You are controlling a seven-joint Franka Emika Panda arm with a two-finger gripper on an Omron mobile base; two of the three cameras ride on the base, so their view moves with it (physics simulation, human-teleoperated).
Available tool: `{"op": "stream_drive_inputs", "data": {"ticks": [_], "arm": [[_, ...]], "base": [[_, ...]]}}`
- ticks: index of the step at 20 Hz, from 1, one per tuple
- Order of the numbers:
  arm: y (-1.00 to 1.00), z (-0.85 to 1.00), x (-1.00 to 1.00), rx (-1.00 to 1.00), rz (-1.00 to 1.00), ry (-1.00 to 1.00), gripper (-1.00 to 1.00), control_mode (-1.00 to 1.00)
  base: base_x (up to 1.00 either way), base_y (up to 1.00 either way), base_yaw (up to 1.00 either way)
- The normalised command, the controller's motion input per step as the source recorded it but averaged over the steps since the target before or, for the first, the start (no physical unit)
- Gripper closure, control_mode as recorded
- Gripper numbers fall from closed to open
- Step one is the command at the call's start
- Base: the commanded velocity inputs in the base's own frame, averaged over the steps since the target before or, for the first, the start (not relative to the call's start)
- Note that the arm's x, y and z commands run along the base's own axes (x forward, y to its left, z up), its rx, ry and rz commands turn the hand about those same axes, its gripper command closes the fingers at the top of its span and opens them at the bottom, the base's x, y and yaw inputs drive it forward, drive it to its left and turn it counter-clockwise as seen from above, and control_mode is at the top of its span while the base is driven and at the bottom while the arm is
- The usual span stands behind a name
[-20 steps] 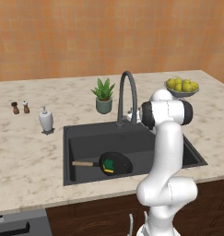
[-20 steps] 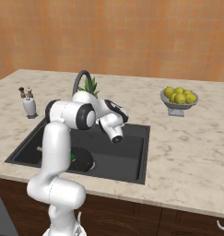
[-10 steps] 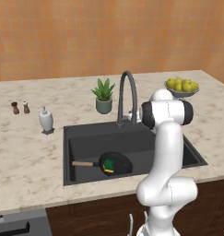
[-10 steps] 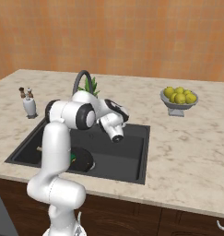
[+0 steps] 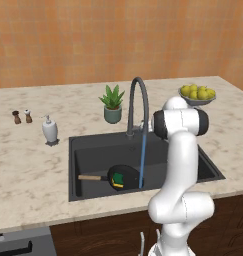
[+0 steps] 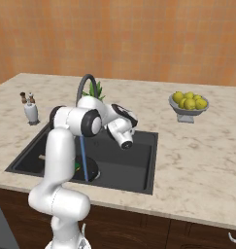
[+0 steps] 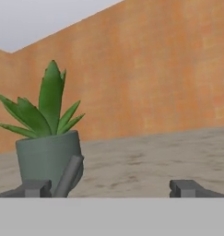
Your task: Pick the pan and sponge and place them into the sink. Then turn on the water.
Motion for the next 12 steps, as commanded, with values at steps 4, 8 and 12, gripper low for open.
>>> {"op": "stream_drive_inputs", "data": {"ticks": [4, 8, 12], "arm": [[-1.0, 0.0, 0.14, 0.05, 0.0, 0.04, -1.0, -1.0], [-0.91, 0.0, 0.01, 0.04, 0.0, 0.02, -1.0, -1.0], [-0.54, 0.0, 0.0, 0.03, 0.0, 0.01, -1.0, -1.0]], "base": [[0.0, 0.0, 0.0], [0.0, 0.0, 0.0], [0.0, 0.0, 0.0]]}}
